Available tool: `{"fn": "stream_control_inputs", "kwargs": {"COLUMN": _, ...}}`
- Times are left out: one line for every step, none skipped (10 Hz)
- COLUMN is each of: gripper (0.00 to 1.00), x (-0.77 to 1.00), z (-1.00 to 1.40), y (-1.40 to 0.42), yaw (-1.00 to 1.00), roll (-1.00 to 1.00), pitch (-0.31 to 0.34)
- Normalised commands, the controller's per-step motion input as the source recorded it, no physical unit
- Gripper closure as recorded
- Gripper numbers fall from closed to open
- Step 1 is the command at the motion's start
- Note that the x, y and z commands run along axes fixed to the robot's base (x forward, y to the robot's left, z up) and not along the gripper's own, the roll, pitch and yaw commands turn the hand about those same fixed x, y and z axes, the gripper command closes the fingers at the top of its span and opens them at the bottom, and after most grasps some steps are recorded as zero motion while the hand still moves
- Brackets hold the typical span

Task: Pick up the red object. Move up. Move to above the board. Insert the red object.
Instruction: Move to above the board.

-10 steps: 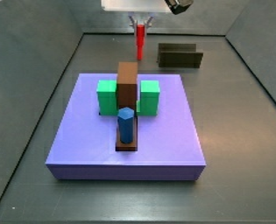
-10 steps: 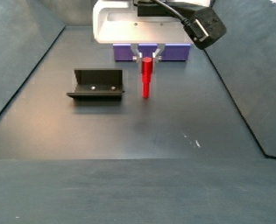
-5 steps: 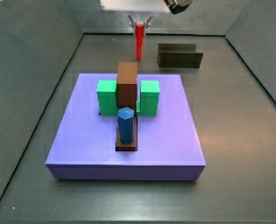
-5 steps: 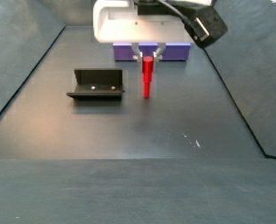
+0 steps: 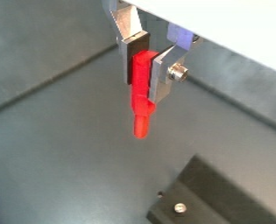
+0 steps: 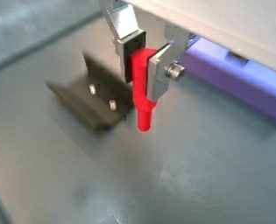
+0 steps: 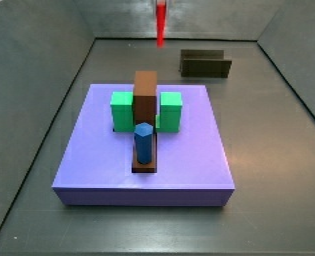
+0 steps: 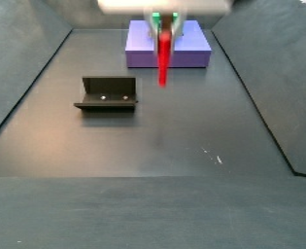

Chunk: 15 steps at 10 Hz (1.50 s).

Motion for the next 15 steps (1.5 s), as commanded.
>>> {"fn": "stream_control_inputs", "kwargs": {"gripper": 1.0, "x": -0.05, "z": 1.4, "y": 0.0, "yaw": 0.0, "roll": 0.01, "pitch": 0.033}}
{"fn": "stream_control_inputs", "kwargs": {"gripper": 1.0, "x": 0.01, "z": 1.4, "y": 0.0, "yaw": 0.0, "roll": 0.02, "pitch": 0.018}}
{"fn": "stream_control_inputs", "kwargs": {"gripper": 1.0, "x": 0.05, "z": 1.4, "y": 0.0, "yaw": 0.01, "roll": 0.02, "pitch": 0.065}}
{"fn": "stream_control_inputs", "kwargs": {"gripper": 1.0, "x": 0.02, "z": 0.58, "y": -0.01, "yaw": 0.01, "roll": 0.01, "pitch": 0.09}}
{"fn": "stream_control_inputs", "kwargs": {"gripper": 1.0, "x": 0.02, "z": 0.3, "y": 0.0, "yaw": 0.0, "roll": 0.01, "pitch": 0.071}}
{"fn": "stream_control_inputs", "kwargs": {"gripper": 1.0, "x": -0.07, "z": 0.2, "y": -1.4, "yaw": -0.01, "roll": -0.01, "pitch": 0.223}}
{"fn": "stream_control_inputs", "kwargs": {"gripper": 1.0, "x": -0.08, "z": 0.2, "y": -1.4, "yaw": 0.0, "roll": 0.01, "pitch": 0.216}}
{"fn": "stream_control_inputs", "kwargs": {"gripper": 1.0, "x": -0.07, "z": 0.21, "y": -1.4, "yaw": 0.01, "roll": 0.04, "pitch": 0.161}}
{"fn": "stream_control_inputs", "kwargs": {"gripper": 1.0, "x": -0.07, "z": 0.21, "y": -1.4, "yaw": 0.01, "roll": -0.01, "pitch": 0.121}}
{"fn": "stream_control_inputs", "kwargs": {"gripper": 1.0, "x": -0.06, "z": 0.21, "y": -1.4, "yaw": 0.01, "roll": -0.02, "pitch": 0.101}}
{"fn": "stream_control_inputs", "kwargs": {"gripper": 1.0, "x": -0.06, "z": 0.22, "y": -1.4, "yaw": 0.01, "roll": 0.01, "pitch": 0.08}}
{"fn": "stream_control_inputs", "kwargs": {"gripper": 1.0, "x": -0.05, "z": 0.23, "y": -1.4, "yaw": 0.01, "roll": 0.0, "pitch": 0.073}}
{"fn": "stream_control_inputs", "kwargs": {"gripper": 1.0, "x": -0.04, "z": 0.23, "y": -1.4, "yaw": 0.01, "roll": 0.0, "pitch": 0.079}}
{"fn": "stream_control_inputs", "kwargs": {"gripper": 1.0, "x": 0.02, "z": 0.24, "y": -1.4, "yaw": 0.01, "roll": 0.0, "pitch": 0.106}}
{"fn": "stream_control_inputs", "kwargs": {"gripper": 1.0, "x": 0.05, "z": 0.09, "y": -0.55, "yaw": 0.01, "roll": 0.02, "pitch": 0.136}}
